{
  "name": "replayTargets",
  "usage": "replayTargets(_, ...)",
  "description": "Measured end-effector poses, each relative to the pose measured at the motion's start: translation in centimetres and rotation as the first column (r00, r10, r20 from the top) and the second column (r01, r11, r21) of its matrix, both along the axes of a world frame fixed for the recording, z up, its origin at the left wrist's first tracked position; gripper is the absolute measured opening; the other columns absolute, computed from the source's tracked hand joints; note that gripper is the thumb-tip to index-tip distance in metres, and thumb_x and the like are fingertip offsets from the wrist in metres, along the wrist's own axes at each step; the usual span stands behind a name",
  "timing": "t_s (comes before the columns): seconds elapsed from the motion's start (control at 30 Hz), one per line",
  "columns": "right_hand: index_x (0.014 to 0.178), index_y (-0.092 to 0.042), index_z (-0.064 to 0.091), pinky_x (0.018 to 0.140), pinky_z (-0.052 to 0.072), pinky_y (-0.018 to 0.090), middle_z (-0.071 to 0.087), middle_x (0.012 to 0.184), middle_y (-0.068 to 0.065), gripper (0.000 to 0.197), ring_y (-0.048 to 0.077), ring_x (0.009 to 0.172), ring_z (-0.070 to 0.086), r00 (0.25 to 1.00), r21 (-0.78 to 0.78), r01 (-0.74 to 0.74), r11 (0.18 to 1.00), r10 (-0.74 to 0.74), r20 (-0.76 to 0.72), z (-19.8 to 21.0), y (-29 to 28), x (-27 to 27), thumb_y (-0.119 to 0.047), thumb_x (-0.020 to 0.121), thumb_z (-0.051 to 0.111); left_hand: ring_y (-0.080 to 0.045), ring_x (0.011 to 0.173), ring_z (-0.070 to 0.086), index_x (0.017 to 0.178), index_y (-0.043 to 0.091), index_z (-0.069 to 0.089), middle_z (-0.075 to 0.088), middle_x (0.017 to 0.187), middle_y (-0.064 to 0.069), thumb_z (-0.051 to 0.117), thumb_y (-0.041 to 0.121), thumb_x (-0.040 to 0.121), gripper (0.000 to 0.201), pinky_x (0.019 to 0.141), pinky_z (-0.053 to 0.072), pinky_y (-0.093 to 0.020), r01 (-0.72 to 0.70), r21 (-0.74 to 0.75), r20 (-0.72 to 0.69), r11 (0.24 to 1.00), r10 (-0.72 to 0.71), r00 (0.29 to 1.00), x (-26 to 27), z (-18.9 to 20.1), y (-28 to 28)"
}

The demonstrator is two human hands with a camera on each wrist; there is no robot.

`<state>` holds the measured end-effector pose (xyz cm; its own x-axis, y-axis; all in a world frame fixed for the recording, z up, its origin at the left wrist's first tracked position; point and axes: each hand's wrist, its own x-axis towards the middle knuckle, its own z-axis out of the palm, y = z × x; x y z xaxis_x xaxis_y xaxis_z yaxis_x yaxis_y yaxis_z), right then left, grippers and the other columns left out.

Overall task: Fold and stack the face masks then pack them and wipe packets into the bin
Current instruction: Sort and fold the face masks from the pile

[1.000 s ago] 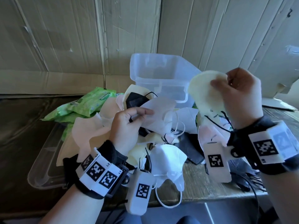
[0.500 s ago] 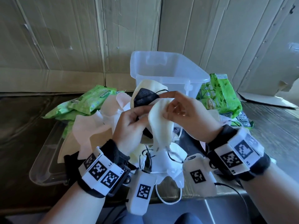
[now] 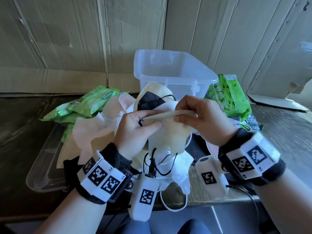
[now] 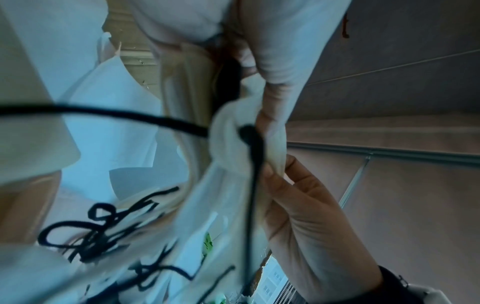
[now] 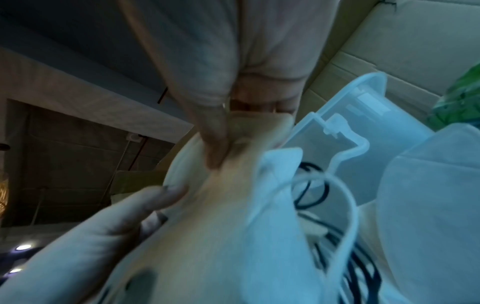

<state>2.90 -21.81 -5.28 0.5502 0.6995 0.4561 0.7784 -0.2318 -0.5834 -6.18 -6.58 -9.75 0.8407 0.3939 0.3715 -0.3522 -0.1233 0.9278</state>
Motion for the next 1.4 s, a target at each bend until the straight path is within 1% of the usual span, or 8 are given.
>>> replayTargets(0.17,0.093,-0.035,0.053,0.057,0.035,0.028,0.053,0.059,0.010,0.050,0.018,0.054,0.042,0.984,-0.049,-0.031,0.998,0.022,-0.175,1.4,-1.1,0.7,-0.002,0.065,0.078,-0.006,0.075,0.067,0.082,0.020,0.074,0.073,0.075,0.009,0.077,0.007,0.070,0.018,0.070,0.052,-0.018,0.053,0.053,-0.015,0.997,-0.052,0.999,-0.1,0.1,-0.5)
replayTargets(0.4,0.082,-0.035,0.061,0.054,0.034,0.021,0.056,0.056,0.000,0.038,0.009,0.050,0.041,0.991,-0.117,0.054,0.992,-0.067,-0.115,1.3,-1.4,0.5,-0.012,0.060,0.083,0.000,0.071,0.065,0.078,0.023,0.071,0.072,0.072,0.017,0.072,-0.002,0.073,0.026,0.066,0.050,-0.014,0.065,0.074,-0.030,0.995,-0.063,0.998,0.2,0.1,-1.1)
replayTargets(0.53,0.076,-0.025,0.064,0.049,0.028,0.016,0.048,0.052,-0.008,0.028,0.006,0.047,0.041,0.985,-0.128,0.171,0.977,-0.170,0.013,0.9,-1.3,0.7,-0.026,0.057,0.085,-0.002,0.093,0.065,0.090,0.027,0.068,0.072,0.091,0.018,0.070,-0.005,0.075,0.036,0.085,0.049,-0.018,0.090,0.139,-0.008,0.986,-0.090,0.996,0.0,0.2,-1.1)
replayTargets(0.77,0.064,-0.018,0.068,0.066,0.038,0.013,0.056,0.074,0.000,0.014,0.011,0.067,0.051,0.975,0.156,0.089,0.984,-0.118,0.186,-0.4,-1.4,-0.1,-0.023,0.058,0.079,0.005,0.103,0.059,0.103,0.032,0.063,0.067,0.102,0.020,0.064,-0.004,0.081,0.042,0.086,0.042,-0.008,0.035,0.151,0.020,0.988,-0.038,0.999,0.1,0.0,-0.8)
replayTargets(0.93,0.074,-0.027,0.058,0.049,0.035,0.015,0.052,0.049,-0.004,0.015,0.007,0.046,0.042,0.995,-0.027,-0.076,0.997,0.073,-0.072,-0.4,-1.7,-0.5,-0.038,0.071,0.068,0.003,0.081,0.063,0.084,0.028,0.070,0.072,0.079,0.018,0.065,0.007,0.083,0.021,0.075,0.044,-0.009,0.031,0.203,-0.050,0.979,-0.022,0.999,0.3,-0.3,-0.8)
replayTargets(1.07,0.094,-0.028,0.061,0.051,0.038,0.019,0.054,0.047,0.000,0.009,0.007,0.042,0.045,0.991,0.019,0.079,0.997,-0.076,-0.109,0.5,-1.1,0.0,-0.032,0.090,0.054,-0.002,0.076,0.063,0.079,0.030,0.070,0.071,0.079,0.010,0.066,0.014,0.083,0.017,0.069,0.046,-0.012,0.092,0.295,-0.109,0.951,-0.062,0.992,0.2,-0.1,-1.0)
replayTargets(1.27,0.060,-0.028,0.060,0.048,0.033,0.010,0.051,0.037,-0.008,0.020,0.002,0.041,0.047,0.985,-0.134,0.154,0.979,-0.163,-0.060,0.8,0.3,0.1,-0.024,0.077,0.070,-0.002,0.070,0.063,0.078,0.028,0.070,0.071,0.072,0.009,0.067,0.018,0.082,0.012,0.066,0.048,-0.014,0.233,0.322,-0.184,0.918,-0.181,0.966,-0.5,0.2,-1.6)
replayTargets(1.4,0.057,-0.026,0.057,0.058,0.038,0.016,0.058,0.057,-0.006,0.026,0.003,0.053,0.046,0.985,-0.136,0.120,0.983,-0.135,-0.110,1.5,0.5,0.1,-0.016,0.074,0.073,0.001,0.068,0.063,0.078,0.029,0.070,0.070,0.068,0.014,0.067,0.018,0.082,0.012,0.064,0.046,-0.012,0.250,0.328,-0.209,0.911,-0.188,0.960,-0.8,0.2,-1.3)
